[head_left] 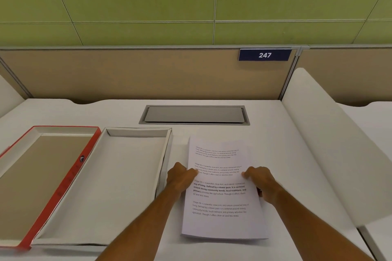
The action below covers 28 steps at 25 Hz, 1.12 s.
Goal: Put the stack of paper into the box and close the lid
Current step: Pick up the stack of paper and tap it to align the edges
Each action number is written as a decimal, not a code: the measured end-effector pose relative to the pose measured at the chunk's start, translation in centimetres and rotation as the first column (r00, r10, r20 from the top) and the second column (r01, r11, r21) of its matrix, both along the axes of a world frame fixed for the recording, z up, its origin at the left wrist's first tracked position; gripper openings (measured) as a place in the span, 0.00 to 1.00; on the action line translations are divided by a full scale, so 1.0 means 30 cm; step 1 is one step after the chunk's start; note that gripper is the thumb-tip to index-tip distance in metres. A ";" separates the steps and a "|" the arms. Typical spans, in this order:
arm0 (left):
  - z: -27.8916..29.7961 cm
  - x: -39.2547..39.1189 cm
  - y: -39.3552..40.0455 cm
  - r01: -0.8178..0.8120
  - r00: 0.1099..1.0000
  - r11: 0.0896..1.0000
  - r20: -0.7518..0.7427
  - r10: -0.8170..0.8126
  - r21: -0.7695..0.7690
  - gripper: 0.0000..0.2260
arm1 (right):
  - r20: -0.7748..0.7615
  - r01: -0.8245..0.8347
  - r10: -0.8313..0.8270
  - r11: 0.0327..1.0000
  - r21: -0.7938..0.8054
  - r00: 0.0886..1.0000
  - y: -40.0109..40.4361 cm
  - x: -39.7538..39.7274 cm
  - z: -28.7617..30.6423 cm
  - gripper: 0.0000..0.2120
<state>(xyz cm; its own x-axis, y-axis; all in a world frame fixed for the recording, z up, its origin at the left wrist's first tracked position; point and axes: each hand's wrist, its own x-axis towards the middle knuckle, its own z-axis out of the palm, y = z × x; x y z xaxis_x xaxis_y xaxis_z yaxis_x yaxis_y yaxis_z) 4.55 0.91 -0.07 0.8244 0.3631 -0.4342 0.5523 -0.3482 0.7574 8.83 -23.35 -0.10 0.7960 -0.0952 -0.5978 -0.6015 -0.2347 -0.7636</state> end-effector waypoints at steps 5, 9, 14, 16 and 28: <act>-0.026 -0.006 0.036 -0.037 0.999 0.998 -0.001 0.037 -0.042 0.09 | -0.033 -0.049 0.052 0.996 0.078 0.998 -0.025 0.009 0.004 0.06; -0.005 -0.003 0.041 -0.121 0.992 0.966 0.004 0.125 -0.230 0.17 | 0.003 -0.106 0.106 0.994 0.033 0.994 -0.030 0.018 0.005 0.03; 0.081 0.009 0.060 -0.043 0.985 0.947 0.146 0.093 -0.318 0.10 | 0.210 -0.169 0.154 0.984 0.059 0.966 -0.055 0.024 0.096 0.06; 0.142 0.010 0.069 -0.011 0.965 0.954 0.248 0.089 -0.300 0.12 | 0.307 -0.163 0.129 0.983 0.088 0.943 -0.064 0.033 0.150 0.08; 0.262 -0.047 0.093 0.123 0.858 0.983 0.512 -0.036 -0.137 0.10 | 0.576 -0.293 0.165 0.946 0.136 0.801 -0.073 -0.011 0.257 0.14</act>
